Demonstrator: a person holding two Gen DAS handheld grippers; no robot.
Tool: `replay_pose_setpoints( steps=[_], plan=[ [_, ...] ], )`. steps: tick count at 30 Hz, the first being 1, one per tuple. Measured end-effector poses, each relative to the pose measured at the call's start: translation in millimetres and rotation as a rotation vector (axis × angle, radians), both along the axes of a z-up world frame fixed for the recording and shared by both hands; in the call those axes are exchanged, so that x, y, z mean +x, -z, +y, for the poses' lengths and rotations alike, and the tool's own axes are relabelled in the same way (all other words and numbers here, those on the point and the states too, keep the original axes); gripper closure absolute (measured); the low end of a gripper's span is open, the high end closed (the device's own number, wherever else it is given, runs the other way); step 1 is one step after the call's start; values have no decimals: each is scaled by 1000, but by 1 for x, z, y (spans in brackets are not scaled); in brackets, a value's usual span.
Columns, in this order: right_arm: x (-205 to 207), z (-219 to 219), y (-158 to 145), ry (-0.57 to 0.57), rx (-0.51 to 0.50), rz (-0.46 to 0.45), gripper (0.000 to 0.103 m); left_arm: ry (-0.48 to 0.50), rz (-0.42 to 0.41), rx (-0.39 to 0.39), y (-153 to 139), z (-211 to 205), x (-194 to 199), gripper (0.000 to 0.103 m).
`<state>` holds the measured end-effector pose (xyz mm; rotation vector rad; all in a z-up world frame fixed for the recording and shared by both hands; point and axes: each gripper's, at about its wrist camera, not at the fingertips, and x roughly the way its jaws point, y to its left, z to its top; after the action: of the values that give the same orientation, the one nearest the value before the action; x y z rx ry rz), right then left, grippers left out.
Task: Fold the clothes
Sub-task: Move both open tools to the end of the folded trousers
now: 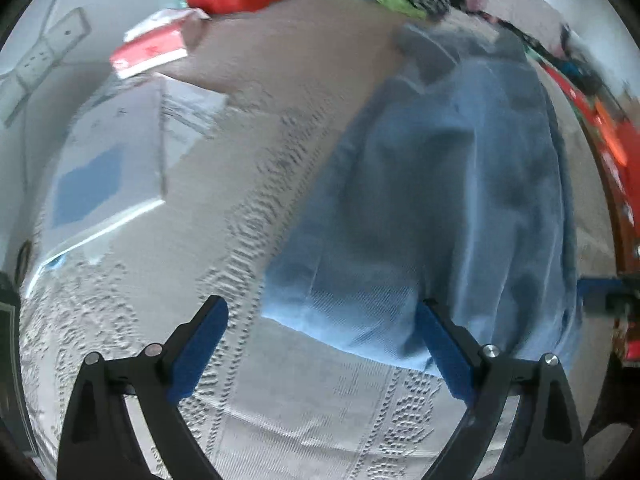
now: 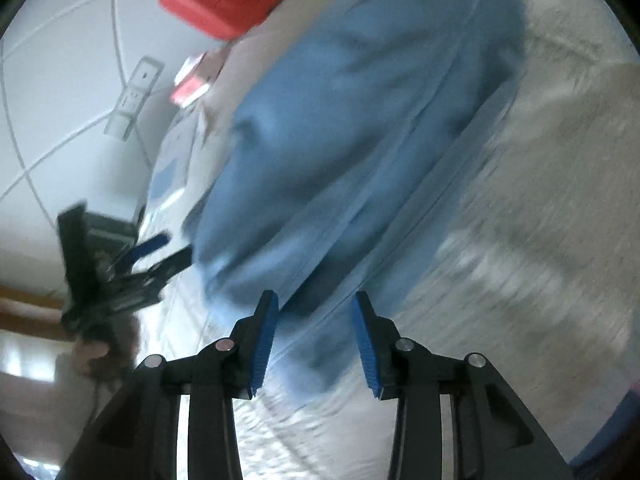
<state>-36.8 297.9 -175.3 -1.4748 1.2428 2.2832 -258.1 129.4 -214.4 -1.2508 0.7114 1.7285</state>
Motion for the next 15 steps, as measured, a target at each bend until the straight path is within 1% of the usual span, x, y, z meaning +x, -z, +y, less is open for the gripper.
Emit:
replay_pose_setpoints(
  steps=[3,5,7,8,9,10,11,12,13,15],
  plan=[
    [-9,-32,6,-1,27,-28,64,27,-11,4,7,-4,-2,6],
    [-13,-45,8,5,70,-37,57,34,-24,21,8,-7,-5,6],
    [-17,-54,11,20,109,-43,56,44,-26,23,10,-8,-8,6],
    [-20,-58,14,22,129,-50,58,49,-25,24,11,-9,-9,10],
    [-25,-62,14,15,168,-55,62,60,-17,27,11,-9,-8,15],
    [-27,-65,13,2,205,-60,82,82,-27,36,8,-10,-6,22],
    [-28,-68,11,-11,239,-65,93,104,-37,45,5,-10,-3,46],
    [-29,-70,9,-24,273,-70,93,126,-47,55,1,-11,-1,70],
    [-25,-71,6,-34,287,-75,95,145,-49,61,-2,-12,1,74],
    [-12,-69,-1,-51,308,-91,96,154,9,47,-6,-18,2,74]
  ],
)
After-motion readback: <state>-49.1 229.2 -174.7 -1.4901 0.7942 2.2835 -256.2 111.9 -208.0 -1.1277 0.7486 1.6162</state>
